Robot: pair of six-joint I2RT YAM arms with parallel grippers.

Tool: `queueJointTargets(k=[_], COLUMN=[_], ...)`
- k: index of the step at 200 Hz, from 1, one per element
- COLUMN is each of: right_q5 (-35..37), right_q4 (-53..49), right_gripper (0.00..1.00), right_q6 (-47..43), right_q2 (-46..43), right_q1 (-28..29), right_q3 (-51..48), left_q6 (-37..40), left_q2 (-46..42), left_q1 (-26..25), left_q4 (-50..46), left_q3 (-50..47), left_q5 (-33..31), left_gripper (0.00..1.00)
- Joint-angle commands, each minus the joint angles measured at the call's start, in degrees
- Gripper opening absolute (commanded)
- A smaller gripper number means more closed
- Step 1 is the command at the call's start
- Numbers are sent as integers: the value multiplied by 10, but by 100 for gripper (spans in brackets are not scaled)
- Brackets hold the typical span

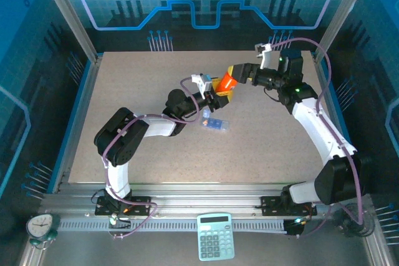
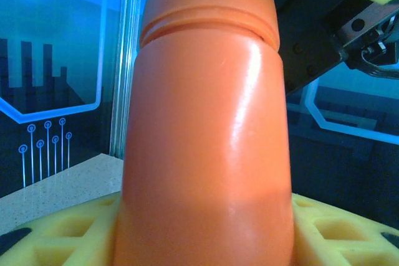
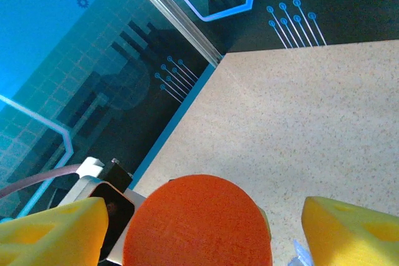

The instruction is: Sort the pills into containers

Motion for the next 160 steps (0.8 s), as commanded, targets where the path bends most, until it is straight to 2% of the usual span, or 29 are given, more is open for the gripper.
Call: queueJointTargets(k=[1,32,57,107,160], right_q5=[6,7,11,90,225], right_q4=[-10,-24,-33,-43,-23], right_gripper=[75,57,46,43,41], right_q6=[-15,-21,-26,-29,40], right_q2=[3,7,6,-12,-22], right_q1=[7,10,16,57,112], right_q3=[21,23,20,-8,-56], left_q6=[-11,-10,-10,13,104], left_q2=[-15,-15,-16,-29,-59], left_q1=[-4,-4,-4,-7,-32], left_q4=[34,34,32,3,-55], left_q3=[14,13,16,24,22], left_q5=[5,6,9,-14,-75], left_gripper=[0,0,0,0,0])
